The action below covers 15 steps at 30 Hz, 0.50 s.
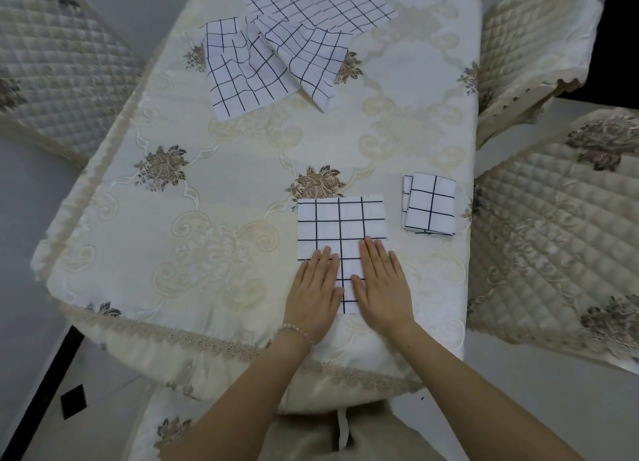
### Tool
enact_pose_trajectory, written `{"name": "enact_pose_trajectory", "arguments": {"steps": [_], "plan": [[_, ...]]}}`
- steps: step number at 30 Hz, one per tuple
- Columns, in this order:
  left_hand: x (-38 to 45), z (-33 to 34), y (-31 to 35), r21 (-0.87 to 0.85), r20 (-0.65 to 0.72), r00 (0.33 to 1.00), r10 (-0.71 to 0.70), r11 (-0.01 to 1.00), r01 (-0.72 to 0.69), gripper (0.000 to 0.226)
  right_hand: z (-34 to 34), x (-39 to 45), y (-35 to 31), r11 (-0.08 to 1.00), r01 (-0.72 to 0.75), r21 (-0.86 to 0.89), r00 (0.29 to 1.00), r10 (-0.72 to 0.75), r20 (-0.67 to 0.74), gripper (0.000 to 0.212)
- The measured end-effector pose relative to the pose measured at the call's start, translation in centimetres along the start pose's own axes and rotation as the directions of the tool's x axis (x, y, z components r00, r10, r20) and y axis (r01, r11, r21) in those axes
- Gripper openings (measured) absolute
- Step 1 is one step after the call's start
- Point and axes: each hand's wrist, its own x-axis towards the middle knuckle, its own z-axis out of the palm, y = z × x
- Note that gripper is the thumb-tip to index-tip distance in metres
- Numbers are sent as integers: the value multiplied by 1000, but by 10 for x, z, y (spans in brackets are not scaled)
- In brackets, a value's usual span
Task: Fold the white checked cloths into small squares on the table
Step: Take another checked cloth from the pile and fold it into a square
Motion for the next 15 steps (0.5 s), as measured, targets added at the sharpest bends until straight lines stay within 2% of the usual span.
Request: {"name": "enact_pose_trajectory", "arguments": {"steps": [5,9,11,13,15], "plan": [[-7,9,-23,58,45,997,69,996,-71,60,-1,0,0,1000,9,-11,1000,-9,14,62],[-8,2,-22,59,-11,996,87,995,-86,58,-2,1,-1,1000,1,-7,1000,-1,22,63],[-17,-6,-29,79,-84,977,194,979,-188,46,-3,1,-1,1000,-3,-1,1000,3,25,63],[-30,-13,-38,132,-176,919,353,933,-334,25,-3,-1,-2,1000,-3,-8,999,3,33,63],[-41,-15,-46,209,-209,868,450,888,-410,15,-4,-1,-2,1000,-3,-11,999,3,41,63]]}}
